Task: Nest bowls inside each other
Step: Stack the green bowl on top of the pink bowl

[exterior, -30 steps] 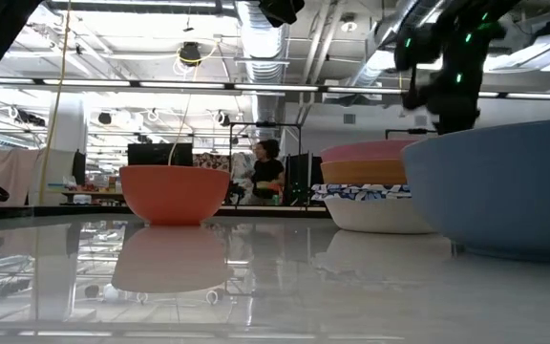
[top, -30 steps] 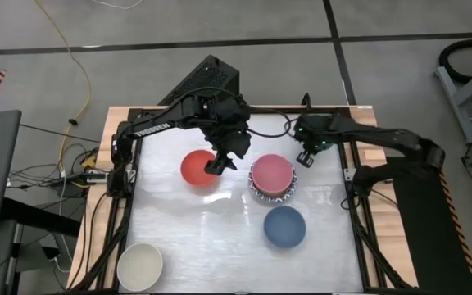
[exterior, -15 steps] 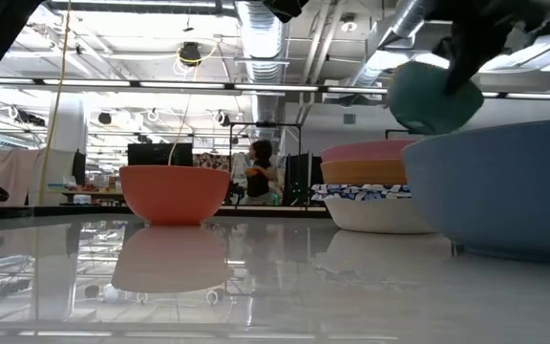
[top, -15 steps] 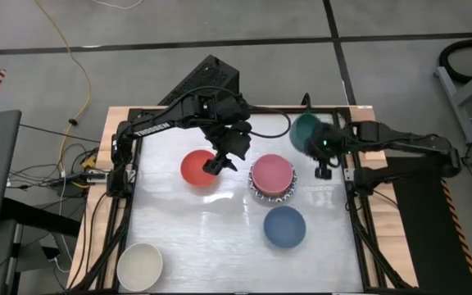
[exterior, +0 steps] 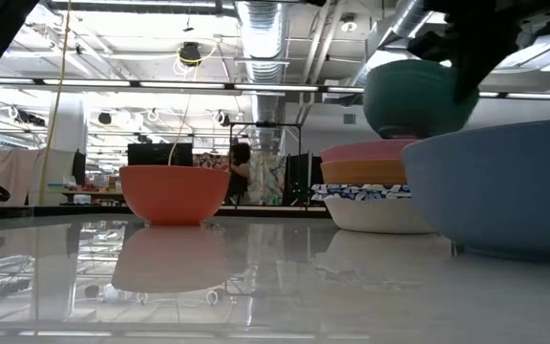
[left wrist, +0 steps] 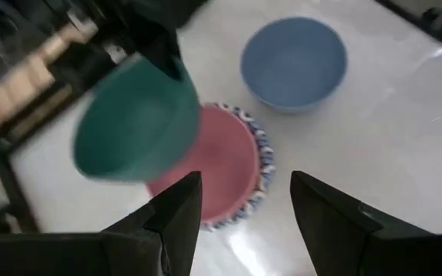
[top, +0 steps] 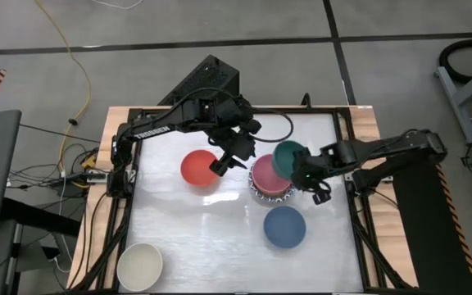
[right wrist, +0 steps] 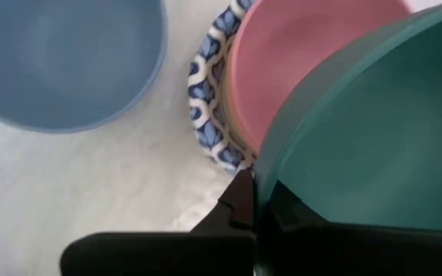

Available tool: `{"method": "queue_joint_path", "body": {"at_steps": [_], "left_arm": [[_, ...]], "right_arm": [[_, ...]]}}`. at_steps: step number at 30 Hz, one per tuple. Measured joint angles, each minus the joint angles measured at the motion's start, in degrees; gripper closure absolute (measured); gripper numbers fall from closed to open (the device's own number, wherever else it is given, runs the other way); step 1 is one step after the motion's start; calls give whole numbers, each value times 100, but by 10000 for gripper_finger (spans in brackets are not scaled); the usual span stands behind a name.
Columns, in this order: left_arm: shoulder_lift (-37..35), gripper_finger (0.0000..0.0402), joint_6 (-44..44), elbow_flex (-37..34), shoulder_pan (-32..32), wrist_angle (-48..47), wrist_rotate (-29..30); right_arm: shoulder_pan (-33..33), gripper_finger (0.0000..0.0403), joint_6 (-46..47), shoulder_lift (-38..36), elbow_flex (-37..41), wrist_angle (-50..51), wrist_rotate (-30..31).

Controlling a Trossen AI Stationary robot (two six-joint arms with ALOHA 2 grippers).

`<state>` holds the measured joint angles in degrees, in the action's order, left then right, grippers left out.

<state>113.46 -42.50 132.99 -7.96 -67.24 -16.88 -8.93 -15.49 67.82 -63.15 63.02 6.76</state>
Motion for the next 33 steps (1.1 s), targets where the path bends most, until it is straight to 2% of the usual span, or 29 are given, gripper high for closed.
{"method": "queue_joint_path", "body": {"at_steps": [8, 13, 21, 28, 33], "left_arm": [[5, 212, -773, -4, 169, 535, 401], [5, 212, -1133, -4, 170, 525, 421], [119, 212, -1641, -3, 183, 453, 435], [506, 212, -1638, -11, 220, 406, 1270], [492, 212, -1767, -9, 220, 578, 1339]], "right_arm": [[-37, 396, -315, 523, -847, 186, 85], [-46, 396, -601, 654, -1181, 268, 83], [-57, 396, -720, 652, -1233, 339, 83], [-93, 396, -753, 643, -1233, 292, 81], [-229, 396, -756, 652, -1233, 284, 73]]}}
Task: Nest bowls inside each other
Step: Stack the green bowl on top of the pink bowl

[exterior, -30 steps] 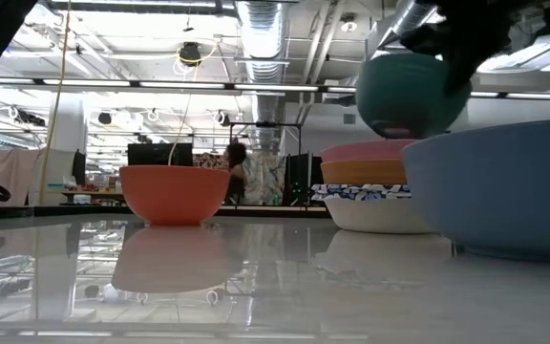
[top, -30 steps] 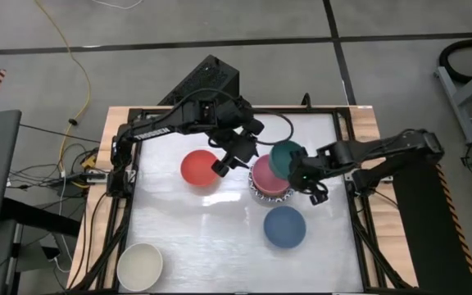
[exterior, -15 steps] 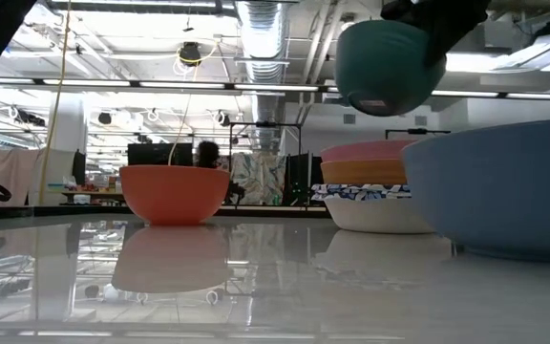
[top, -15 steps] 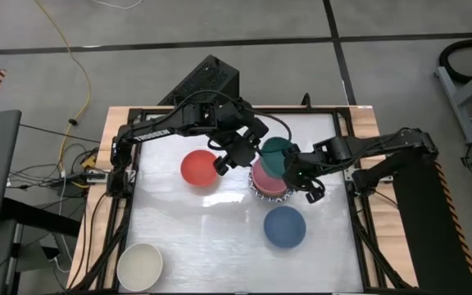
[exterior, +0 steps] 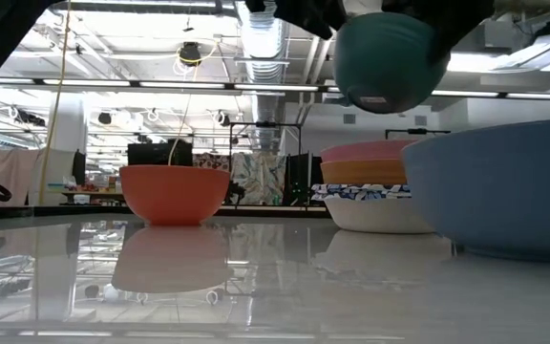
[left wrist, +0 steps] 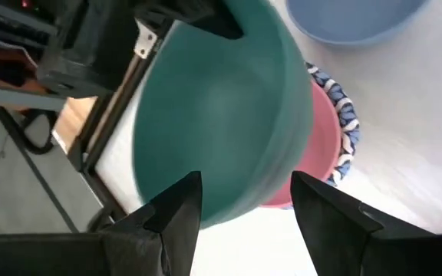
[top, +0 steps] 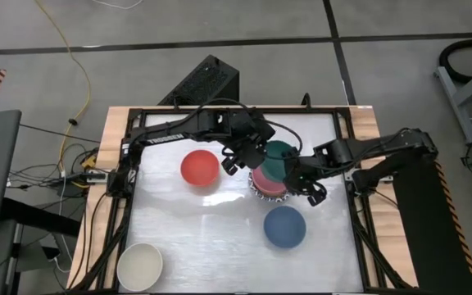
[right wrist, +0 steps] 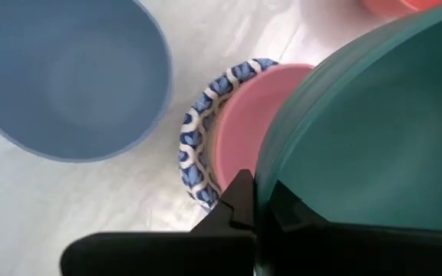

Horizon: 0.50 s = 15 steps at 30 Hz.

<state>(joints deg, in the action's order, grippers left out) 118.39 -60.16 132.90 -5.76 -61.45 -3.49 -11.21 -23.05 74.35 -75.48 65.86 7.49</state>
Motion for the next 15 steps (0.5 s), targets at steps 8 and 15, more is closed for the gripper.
{"method": "queue_joint_path", "body": {"at_steps": [8, 15], "left_arm": [[99, 212, -177, -10, 67, -78, -70], [168, 267, -417, -15, 185, -183, 136]], "right_arm": [[-77, 396, 8, 0, 0, -139, 9], [-80, 396, 41, 0, 0, -155, -2]]}}
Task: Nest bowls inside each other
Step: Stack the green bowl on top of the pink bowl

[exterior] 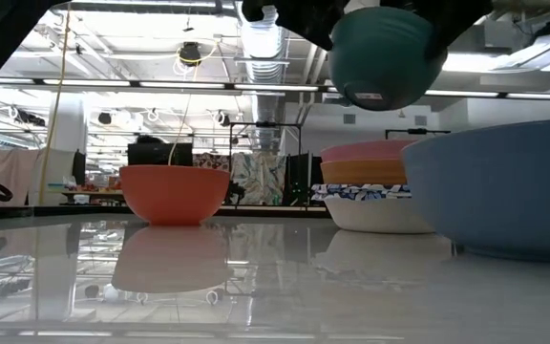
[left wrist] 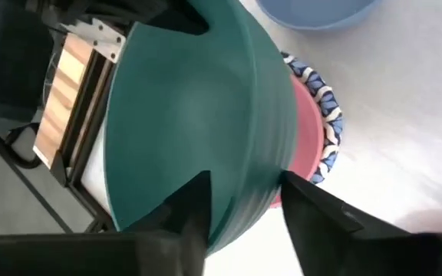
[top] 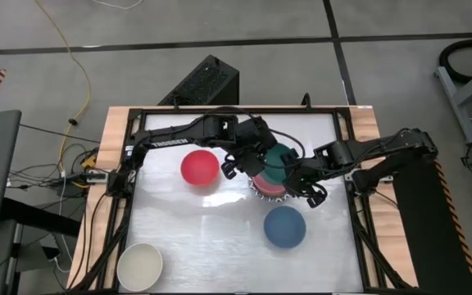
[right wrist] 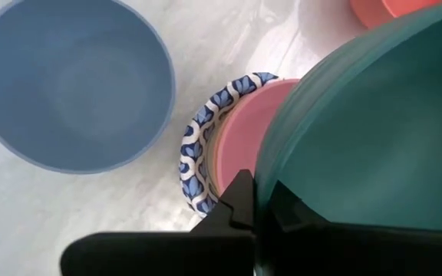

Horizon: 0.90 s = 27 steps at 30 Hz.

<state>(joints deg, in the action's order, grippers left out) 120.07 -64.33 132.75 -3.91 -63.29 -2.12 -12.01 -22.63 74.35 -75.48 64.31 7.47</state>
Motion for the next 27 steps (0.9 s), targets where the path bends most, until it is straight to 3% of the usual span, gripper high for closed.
{"method": "queue_joint_path", "body": {"at_steps": [8, 13, 20, 27], "left_arm": [[2, 362, -53, 0, 27, -215, 37], [5, 367, -47, 0, 56, -280, -12], [11, 371, -25, 0, 104, -328, 200], [11, 382, 172, 4, 105, -232, 258]], "right_arm": [[-5, 391, -15, 0, 2, 56, 13], [-68, 380, 0, 2, 2, -20, 13], [-25, 340, 740, -12, 2, -151, 224], [-8, 297, 816, -98, 0, -749, 294]]}}
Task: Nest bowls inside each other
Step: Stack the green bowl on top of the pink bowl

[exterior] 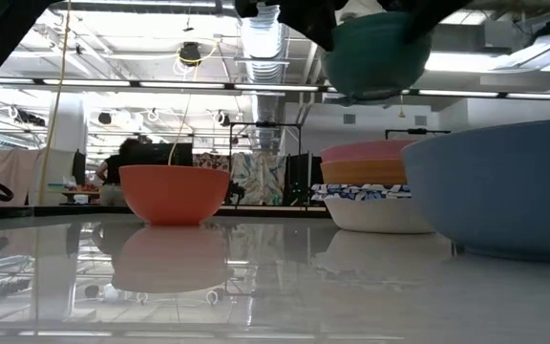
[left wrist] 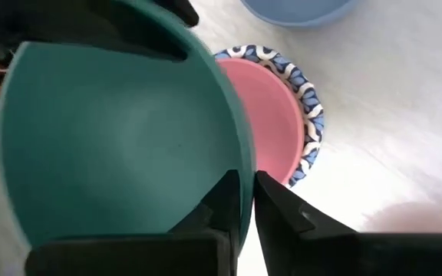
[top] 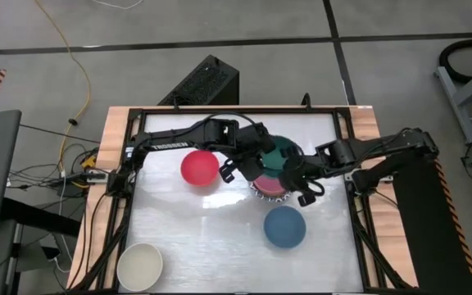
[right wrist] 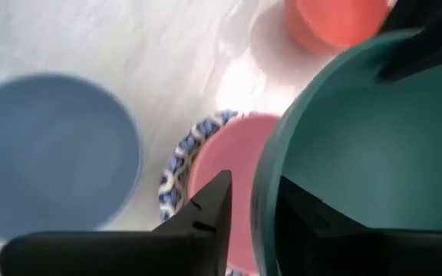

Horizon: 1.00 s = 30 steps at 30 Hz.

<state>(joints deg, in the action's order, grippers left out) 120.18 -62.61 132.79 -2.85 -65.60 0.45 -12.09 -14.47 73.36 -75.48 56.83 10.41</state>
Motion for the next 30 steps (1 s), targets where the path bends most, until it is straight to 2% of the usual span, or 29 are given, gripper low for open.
{"method": "queue_joint_path", "body": {"at_steps": [4, 11, 16, 23, 27, 30], "left_arm": [[0, 399, 152, 2, 2, -24, 83], [0, 401, 433, 2, 0, -113, 125], [0, 401, 640, 2, -10, -109, 134], [81, 401, 1438, -12, -4, 50, -403], [355, 401, 1662, -28, 91, 156, -277], [614, 401, 1629, -35, 208, 263, 68]], "right_arm": [[82, 275, -36, -149, 0, -2, 17], [100, 252, 346, -787, 0, -144, 37], [98, 252, 674, -1394, 0, -198, 480], [99, 259, 1293, -2061, -2, 257, 1408], [100, 261, 1310, -2204, -4, 293, 1526], [98, 261, 1308, -2251, -4, 294, 1528]]}}
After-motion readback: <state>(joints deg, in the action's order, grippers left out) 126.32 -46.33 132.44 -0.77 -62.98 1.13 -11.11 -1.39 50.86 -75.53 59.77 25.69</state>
